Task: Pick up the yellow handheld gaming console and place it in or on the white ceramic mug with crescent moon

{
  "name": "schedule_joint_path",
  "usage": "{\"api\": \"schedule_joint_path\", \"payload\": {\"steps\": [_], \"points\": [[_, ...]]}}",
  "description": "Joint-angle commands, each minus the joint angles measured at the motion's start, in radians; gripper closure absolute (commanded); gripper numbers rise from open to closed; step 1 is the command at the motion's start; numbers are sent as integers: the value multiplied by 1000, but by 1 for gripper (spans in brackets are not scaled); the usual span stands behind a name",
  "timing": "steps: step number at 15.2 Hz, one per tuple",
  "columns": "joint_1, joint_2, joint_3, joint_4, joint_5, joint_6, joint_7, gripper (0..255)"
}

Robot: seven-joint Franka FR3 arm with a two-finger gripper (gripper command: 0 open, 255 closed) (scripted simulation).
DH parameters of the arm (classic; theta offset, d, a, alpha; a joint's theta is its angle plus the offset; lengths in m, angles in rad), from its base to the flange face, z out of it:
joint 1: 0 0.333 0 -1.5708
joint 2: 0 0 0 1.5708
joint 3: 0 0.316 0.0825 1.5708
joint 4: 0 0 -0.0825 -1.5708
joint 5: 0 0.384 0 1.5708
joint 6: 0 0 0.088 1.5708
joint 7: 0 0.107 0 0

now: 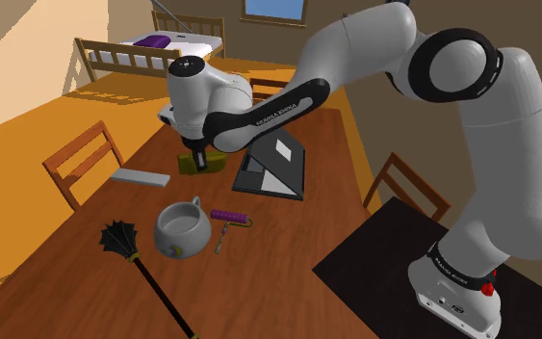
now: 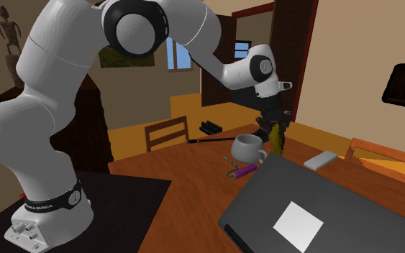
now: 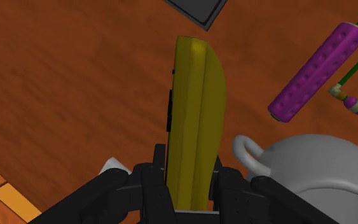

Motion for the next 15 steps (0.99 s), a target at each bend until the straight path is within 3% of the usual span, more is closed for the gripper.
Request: {"api": "schedule_joint_path", "payload": {"steps": [1,7,15], "points": [[-2,-15,7,5,10,-18,-9,255],[-6,-43,20,29,33,-64,-35,255],[142,-19,41,92,14,-157,99,255]]}}
